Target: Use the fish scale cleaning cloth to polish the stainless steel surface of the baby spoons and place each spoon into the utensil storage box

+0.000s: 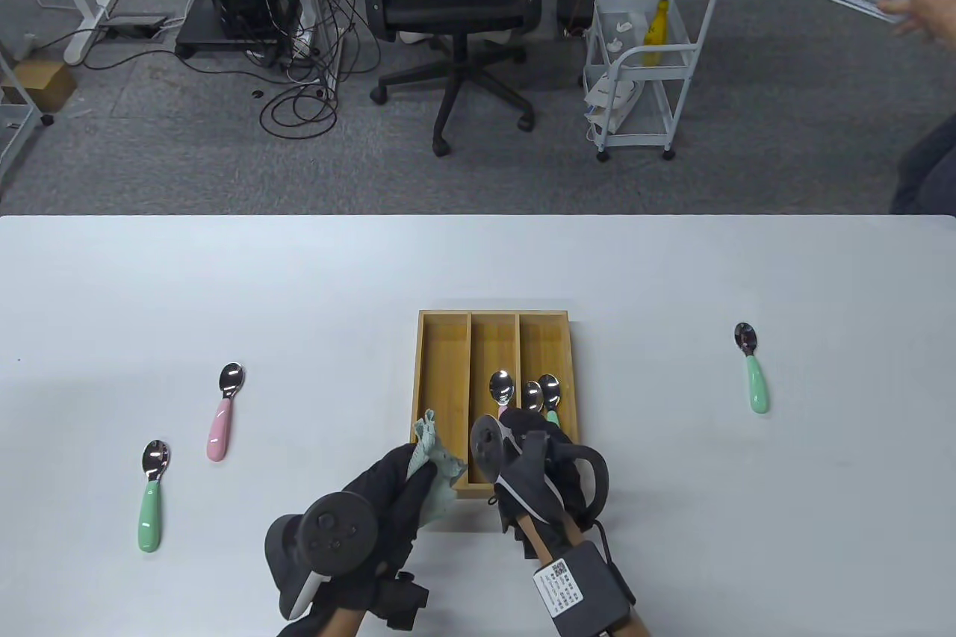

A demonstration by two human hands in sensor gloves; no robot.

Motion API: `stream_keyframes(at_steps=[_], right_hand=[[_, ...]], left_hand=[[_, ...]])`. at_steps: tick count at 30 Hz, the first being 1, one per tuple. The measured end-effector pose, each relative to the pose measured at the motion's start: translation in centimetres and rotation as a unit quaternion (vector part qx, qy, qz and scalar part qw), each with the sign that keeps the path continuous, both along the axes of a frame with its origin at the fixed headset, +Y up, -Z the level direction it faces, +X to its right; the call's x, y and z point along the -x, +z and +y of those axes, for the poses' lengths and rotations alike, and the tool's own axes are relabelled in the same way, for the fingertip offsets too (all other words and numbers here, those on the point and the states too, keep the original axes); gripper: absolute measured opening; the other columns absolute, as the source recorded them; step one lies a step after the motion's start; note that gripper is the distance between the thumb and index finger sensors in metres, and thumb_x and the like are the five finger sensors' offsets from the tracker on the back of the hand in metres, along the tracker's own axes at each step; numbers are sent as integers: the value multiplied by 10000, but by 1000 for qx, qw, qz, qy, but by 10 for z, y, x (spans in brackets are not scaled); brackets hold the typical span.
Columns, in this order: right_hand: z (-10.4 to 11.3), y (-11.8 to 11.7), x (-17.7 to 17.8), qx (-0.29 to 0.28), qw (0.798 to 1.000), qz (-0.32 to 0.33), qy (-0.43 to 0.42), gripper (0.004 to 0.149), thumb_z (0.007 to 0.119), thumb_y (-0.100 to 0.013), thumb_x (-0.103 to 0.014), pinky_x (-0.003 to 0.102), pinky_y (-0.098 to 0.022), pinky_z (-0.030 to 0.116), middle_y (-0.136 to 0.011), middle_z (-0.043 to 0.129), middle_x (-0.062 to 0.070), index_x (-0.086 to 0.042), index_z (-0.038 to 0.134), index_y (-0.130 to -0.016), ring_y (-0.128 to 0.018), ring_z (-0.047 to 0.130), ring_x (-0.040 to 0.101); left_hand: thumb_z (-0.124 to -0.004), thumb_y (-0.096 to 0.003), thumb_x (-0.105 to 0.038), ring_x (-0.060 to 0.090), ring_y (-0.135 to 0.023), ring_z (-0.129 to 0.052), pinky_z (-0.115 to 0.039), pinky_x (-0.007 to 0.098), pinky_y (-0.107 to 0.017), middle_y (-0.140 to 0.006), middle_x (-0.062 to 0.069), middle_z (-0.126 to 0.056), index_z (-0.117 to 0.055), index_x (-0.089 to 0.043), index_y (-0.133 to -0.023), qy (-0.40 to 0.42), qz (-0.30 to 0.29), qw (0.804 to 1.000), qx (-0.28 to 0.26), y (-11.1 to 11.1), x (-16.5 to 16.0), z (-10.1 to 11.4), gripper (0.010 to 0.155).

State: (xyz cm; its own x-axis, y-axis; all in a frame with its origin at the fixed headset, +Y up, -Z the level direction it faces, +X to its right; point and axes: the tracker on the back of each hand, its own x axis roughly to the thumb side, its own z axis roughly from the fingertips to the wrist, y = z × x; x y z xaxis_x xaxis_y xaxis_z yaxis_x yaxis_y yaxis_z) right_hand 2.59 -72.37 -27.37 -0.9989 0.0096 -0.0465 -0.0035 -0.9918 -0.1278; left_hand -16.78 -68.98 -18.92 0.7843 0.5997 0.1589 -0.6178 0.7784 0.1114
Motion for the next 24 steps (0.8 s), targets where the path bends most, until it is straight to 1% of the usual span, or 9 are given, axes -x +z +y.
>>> stream_keyframes(at_steps=[6, 12, 16, 21, 24], right_hand=[[-2, -1, 6, -5, 1000, -2, 23, 544, 847, -535, -521, 329, -297, 890, -598, 985, 96, -57, 912, -811, -384, 1006, 169], [-2, -1, 11, 9, 999, -11, 42, 544, 849, -532, -522, 339, -293, 882, -597, 984, 94, -62, 922, -812, -380, 1000, 180], [-1, 0, 14, 11, 998, -12, 60, 559, 838, -528, -543, 340, -298, 877, -602, 981, 84, -74, 919, -822, -385, 994, 180], [0, 1, 13, 9, 998, -8, 60, 569, 827, -526, -554, 345, -304, 874, -610, 977, 82, -80, 916, -828, -395, 991, 182], [4, 5, 10, -1, 999, -3, 46, 563, 823, -528, -550, 344, -307, 873, -614, 975, 79, -85, 912, -831, -399, 991, 180]], left_hand=[[-639, -587, -493, 173, -575, -1039, -895, 433, -530, -655, -51, -986, -765, -229, -952, 14, 4, 1000, 9, -1, 2, -1, 468], [-640, -586, -491, 176, -572, -1039, -896, 437, -526, -650, -47, -989, -768, -228, -949, 10, 8, 1000, 8, -1, 2, -1, 466], [-638, -588, -491, 177, -572, -1039, -896, 436, -525, -651, -48, -989, -767, -228, -950, 9, 8, 1000, 9, -2, 3, -1, 465], [-637, -588, -491, 178, -573, -1039, -896, 436, -526, -651, -48, -989, -768, -227, -950, 7, 8, 1000, 9, -2, 2, -1, 466], [-639, -587, -491, 179, -571, -1039, -895, 437, -526, -650, -47, -989, -767, -227, -950, 7, 7, 1000, 9, -2, 2, -1, 466]])
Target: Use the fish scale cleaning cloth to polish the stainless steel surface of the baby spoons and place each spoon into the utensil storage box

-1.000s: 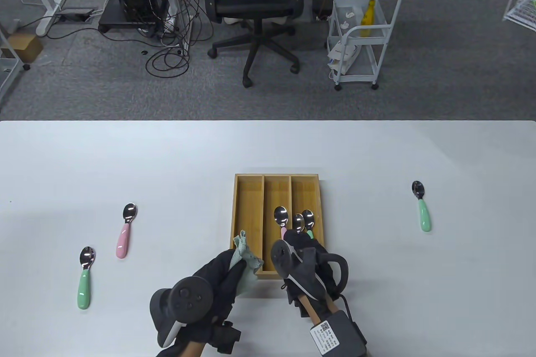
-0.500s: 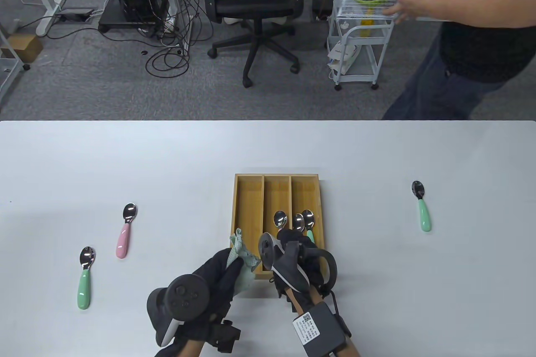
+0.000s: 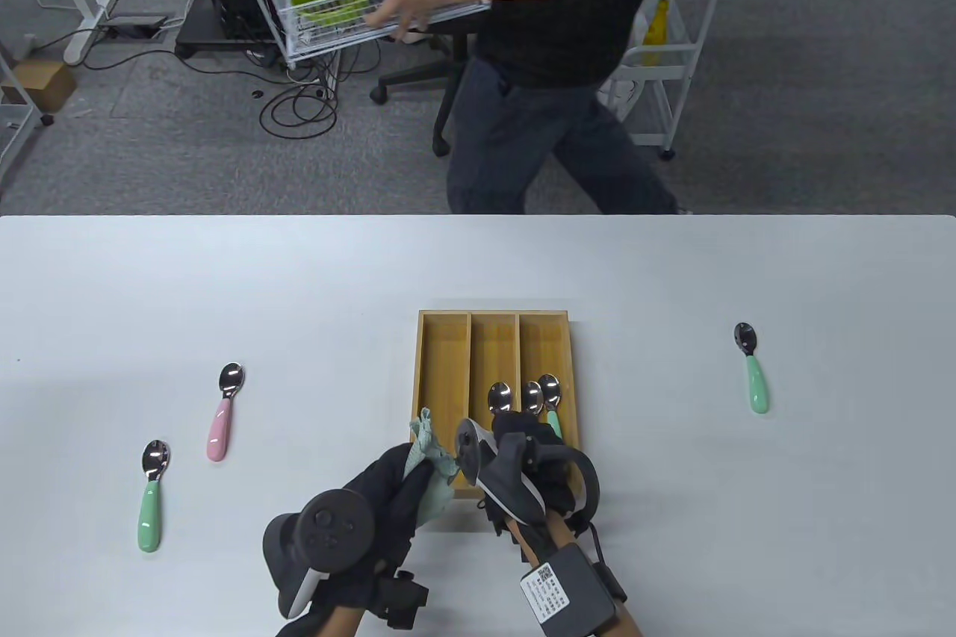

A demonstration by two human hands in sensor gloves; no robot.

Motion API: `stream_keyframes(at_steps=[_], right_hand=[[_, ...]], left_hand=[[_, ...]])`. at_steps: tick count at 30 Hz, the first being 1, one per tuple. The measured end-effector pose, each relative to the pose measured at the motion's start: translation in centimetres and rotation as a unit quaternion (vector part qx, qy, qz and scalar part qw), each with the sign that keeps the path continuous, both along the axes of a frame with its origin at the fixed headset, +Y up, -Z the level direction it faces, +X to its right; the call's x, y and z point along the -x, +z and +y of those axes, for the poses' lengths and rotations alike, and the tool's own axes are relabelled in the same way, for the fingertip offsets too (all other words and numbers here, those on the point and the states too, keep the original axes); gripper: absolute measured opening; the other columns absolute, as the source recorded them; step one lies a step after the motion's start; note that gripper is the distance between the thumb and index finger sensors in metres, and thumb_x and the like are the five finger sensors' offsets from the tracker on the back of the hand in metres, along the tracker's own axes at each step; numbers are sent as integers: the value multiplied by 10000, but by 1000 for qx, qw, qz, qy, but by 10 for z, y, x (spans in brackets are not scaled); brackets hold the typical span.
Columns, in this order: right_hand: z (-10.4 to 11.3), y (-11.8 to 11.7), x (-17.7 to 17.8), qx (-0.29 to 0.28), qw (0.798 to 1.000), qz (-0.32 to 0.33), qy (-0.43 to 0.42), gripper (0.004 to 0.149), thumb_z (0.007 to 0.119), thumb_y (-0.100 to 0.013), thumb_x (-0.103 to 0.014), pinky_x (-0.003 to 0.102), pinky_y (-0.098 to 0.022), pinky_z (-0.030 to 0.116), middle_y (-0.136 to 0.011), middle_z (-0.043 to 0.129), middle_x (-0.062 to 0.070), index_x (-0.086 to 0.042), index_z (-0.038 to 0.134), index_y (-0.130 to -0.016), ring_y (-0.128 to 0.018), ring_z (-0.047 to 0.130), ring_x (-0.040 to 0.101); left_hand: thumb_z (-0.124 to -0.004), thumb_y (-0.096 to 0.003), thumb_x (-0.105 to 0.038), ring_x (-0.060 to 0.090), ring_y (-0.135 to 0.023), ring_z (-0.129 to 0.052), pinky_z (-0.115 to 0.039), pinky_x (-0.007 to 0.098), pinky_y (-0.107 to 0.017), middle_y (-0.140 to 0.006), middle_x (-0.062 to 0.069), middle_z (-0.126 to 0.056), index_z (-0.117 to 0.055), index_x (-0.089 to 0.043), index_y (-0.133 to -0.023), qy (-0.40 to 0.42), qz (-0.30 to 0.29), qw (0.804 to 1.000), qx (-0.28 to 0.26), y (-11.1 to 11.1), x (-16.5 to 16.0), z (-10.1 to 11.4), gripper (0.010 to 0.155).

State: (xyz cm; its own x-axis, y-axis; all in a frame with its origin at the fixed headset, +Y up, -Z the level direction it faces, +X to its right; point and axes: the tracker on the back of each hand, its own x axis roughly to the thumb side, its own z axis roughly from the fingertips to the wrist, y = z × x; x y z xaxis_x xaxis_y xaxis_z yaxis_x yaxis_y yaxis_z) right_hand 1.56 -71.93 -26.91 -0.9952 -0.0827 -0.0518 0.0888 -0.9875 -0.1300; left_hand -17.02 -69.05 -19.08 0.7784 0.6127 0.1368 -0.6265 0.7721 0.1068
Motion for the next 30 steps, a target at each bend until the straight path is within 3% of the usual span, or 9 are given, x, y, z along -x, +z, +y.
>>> stream_keyframes(at_steps=[7, 12, 22, 30], right_hand=[[18, 12, -23, -36, 999, 9, -27, 553, 815, -536, -542, 343, -310, 868, -619, 970, 71, -89, 904, -842, -402, 986, 178], [26, 13, -63, -52, 998, -21, -32, 566, 802, -541, -549, 342, -312, 864, -622, 964, 68, -85, 900, -850, -404, 981, 175], [13, -14, -187, -28, 985, -169, -26, 578, 776, -556, -559, 328, -331, 855, -650, 938, 53, -96, 858, -894, -428, 964, 160], [2, -45, -256, -10, 969, -248, 9, 599, 769, -558, -562, 330, -372, 847, -710, 909, 51, -113, 800, -952, -481, 952, 164]], left_hand=[[-639, -587, -490, 180, -569, -1040, -895, 438, -524, -647, -45, -990, -770, -224, -948, 1, 0, 1000, 1, 0, 0, 0, 467], [-640, -587, -487, 182, -567, -1040, -895, 440, -522, -645, -43, -991, -773, -221, -946, -3, -2, 1000, 1, 1, -1, -1, 466], [-647, -581, -486, 187, -559, -1042, -896, 443, -517, -639, -38, -994, -778, -218, -942, -16, -5, 1000, 2, 1, -4, -2, 469], [-646, -583, -484, 186, -558, -1043, -896, 444, -515, -637, -37, -996, -780, -217, -941, -31, -8, 999, 4, 1, -7, -2, 466]])
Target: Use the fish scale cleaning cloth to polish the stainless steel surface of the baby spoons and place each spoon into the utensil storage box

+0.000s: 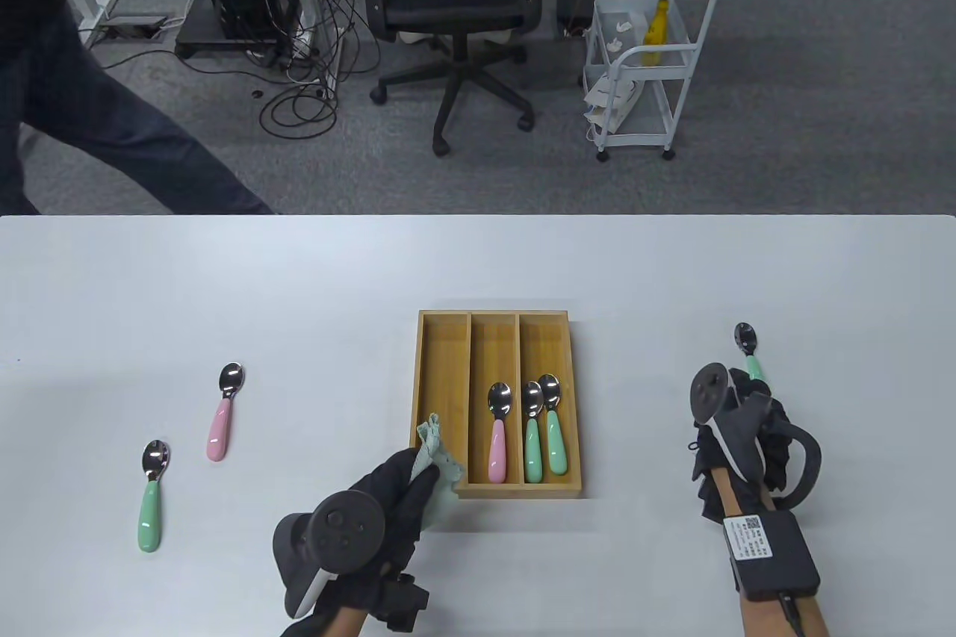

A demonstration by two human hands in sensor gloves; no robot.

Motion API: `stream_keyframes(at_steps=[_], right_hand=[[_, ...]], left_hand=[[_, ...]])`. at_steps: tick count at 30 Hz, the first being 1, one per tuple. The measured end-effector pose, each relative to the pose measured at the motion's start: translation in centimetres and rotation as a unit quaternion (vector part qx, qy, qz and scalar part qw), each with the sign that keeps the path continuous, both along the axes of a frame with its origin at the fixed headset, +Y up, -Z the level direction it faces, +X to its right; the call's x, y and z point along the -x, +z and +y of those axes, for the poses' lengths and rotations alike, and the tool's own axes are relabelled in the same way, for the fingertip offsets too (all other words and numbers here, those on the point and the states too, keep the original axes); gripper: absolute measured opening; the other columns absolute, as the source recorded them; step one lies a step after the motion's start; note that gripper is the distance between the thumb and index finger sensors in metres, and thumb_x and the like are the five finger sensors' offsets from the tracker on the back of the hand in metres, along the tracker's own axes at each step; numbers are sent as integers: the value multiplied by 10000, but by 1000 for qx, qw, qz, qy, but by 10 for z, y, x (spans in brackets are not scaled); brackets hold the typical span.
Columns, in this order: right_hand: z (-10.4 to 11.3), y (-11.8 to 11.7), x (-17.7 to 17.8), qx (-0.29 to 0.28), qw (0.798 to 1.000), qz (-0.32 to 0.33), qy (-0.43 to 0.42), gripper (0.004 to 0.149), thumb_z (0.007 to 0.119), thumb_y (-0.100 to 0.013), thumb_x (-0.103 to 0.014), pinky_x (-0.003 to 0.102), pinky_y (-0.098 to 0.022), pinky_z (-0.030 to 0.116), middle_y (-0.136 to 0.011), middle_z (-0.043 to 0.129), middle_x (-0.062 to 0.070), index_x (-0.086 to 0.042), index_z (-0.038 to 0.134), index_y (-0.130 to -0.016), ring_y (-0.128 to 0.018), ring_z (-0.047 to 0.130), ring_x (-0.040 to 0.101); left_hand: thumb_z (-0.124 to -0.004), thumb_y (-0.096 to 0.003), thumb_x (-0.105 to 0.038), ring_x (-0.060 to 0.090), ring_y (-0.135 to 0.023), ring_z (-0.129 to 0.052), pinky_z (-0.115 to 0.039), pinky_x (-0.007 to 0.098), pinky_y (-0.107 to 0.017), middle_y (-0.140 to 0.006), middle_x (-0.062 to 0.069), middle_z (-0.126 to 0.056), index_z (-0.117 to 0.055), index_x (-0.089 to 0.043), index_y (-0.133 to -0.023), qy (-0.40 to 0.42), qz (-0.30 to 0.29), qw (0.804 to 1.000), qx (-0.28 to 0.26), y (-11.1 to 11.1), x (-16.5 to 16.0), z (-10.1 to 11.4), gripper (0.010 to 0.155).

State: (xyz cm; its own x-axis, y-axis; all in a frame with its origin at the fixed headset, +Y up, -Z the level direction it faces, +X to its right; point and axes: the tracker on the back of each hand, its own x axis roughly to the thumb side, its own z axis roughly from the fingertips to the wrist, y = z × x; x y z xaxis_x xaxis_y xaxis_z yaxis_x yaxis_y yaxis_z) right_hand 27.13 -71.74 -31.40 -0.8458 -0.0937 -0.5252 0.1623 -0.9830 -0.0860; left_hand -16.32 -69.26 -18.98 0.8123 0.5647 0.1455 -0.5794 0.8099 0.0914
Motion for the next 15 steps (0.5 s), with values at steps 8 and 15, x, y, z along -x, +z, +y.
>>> stream_keyframes(at_steps=[8, 15], right_hand=[[-19, -29, -32, 25, 999, -28, 11, 622, 763, -552, -570, 356, -419, 838, -782, 879, 58, -130, 764, -992, -552, 939, 189], [-34, -46, -50, 55, 997, -54, -22, 681, 753, -544, -577, 449, -483, 816, -971, 795, 116, -142, 683, -1064, -757, 896, 305]], left_hand=[[-647, -583, -483, 188, -555, -1043, -897, 445, -512, -635, -36, -997, -783, -216, -940, -7, -7, 1000, 5, 0, -4, 0, 466], [-647, -581, -484, 190, -554, -1044, -898, 446, -511, -635, -35, -998, -785, -215, -939, -27, -19, 999, 11, 0, -10, -3, 469]])
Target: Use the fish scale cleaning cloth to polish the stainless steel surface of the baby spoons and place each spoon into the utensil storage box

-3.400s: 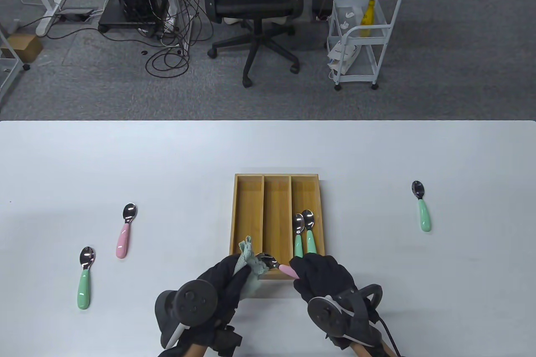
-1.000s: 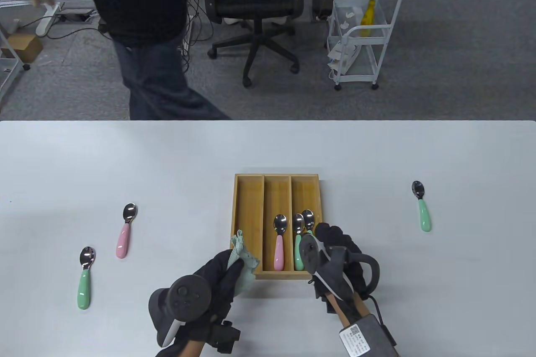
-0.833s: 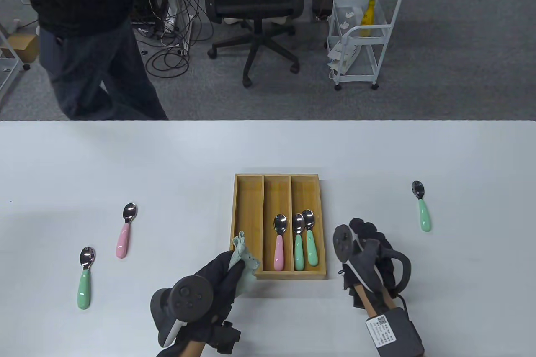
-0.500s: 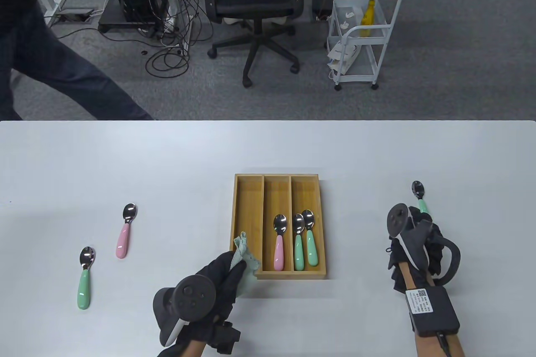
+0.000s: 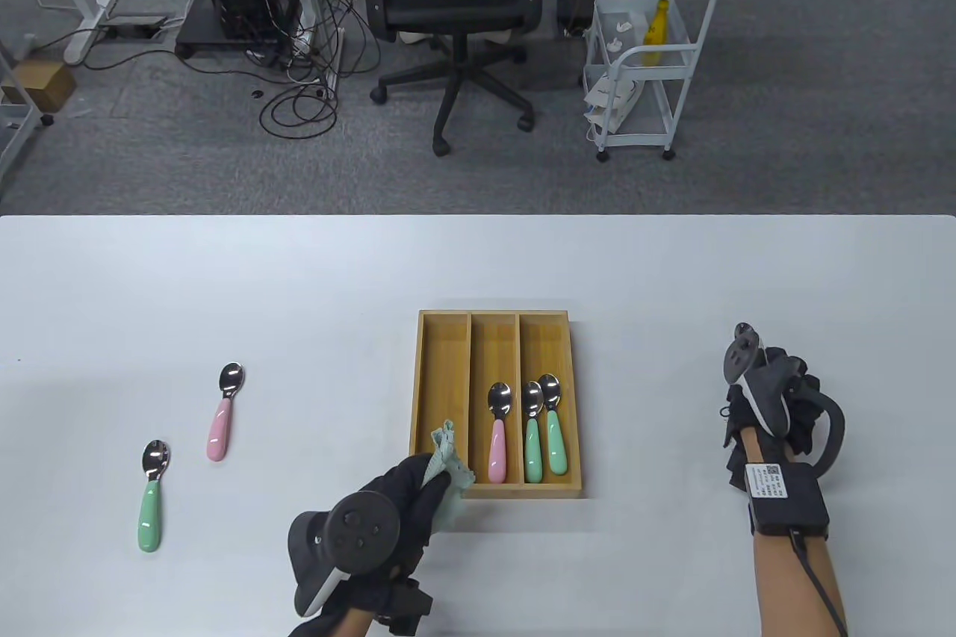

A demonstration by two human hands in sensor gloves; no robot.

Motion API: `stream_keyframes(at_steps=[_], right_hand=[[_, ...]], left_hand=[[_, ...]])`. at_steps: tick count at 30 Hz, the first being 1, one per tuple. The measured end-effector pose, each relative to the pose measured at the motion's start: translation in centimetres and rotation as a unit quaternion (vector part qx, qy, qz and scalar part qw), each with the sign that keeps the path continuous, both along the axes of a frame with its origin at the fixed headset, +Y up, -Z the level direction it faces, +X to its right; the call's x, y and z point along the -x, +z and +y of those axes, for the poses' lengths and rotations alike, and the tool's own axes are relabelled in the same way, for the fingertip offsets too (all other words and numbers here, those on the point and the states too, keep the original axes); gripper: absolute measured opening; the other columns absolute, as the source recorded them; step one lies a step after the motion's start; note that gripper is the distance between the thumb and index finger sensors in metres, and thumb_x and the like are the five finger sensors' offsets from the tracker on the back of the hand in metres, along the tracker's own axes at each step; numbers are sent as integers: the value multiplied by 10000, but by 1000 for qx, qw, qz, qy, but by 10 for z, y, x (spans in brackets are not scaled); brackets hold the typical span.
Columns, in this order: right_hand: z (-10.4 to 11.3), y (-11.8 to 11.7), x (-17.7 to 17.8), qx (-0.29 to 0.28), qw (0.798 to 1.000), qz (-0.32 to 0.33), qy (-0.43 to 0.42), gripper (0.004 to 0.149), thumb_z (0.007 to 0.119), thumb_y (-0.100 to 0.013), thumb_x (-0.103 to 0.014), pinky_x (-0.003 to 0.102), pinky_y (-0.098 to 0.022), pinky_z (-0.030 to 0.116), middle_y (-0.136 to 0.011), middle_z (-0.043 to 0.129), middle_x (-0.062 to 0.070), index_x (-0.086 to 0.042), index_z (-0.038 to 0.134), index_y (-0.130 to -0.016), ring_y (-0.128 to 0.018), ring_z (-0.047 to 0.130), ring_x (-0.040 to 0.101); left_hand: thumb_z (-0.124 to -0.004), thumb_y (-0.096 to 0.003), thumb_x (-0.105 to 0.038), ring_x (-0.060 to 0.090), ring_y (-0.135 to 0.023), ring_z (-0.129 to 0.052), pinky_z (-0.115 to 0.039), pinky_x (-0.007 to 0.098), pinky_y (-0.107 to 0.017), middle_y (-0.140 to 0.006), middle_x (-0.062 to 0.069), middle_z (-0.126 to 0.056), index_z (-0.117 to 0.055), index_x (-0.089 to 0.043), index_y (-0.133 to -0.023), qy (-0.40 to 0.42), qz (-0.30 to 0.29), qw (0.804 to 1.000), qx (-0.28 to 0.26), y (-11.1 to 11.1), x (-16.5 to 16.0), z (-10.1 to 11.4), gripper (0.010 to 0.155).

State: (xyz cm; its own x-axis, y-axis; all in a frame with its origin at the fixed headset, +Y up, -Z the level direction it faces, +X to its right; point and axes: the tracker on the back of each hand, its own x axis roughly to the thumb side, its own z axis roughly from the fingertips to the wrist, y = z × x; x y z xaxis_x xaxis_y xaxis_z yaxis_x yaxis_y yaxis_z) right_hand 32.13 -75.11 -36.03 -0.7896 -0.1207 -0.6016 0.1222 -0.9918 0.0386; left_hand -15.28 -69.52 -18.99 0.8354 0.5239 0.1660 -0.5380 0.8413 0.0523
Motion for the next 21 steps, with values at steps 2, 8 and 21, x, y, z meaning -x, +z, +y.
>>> stream_keyframes(at_steps=[2, 8, 21], right_hand=[[-5, -2, -4, 9, 1000, -9, -11, 683, 756, -543, -573, 461, -487, 817, -980, 796, 127, -135, 688, -1063, -777, 897, 317], [-13, -8, -13, 24, 998, -27, -57, 639, 770, -553, -532, 472, -490, 815, -976, 801, 136, -126, 713, -1043, -776, 898, 315], [-3, 10, 1, -9, 999, 8, -33, 493, 834, -534, -451, 420, -464, 872, -858, 897, 83, -148, 823, -923, -668, 985, 265]], left_hand=[[-647, -582, -484, 190, -555, -1044, -896, 446, -513, -635, -36, -997, -784, -214, -940, 5, -2, 1000, 4, 0, 0, 0, 468], [-646, -582, -485, 189, -557, -1043, -897, 446, -513, -636, -36, -998, -785, -216, -940, 1, -8, 1000, 9, 0, -2, -1, 469], [-646, -581, -488, 188, -562, -1042, -895, 446, -518, -641, -36, -996, -780, -219, -944, 6, -2, 1000, 15, -3, 1, -2, 471]])
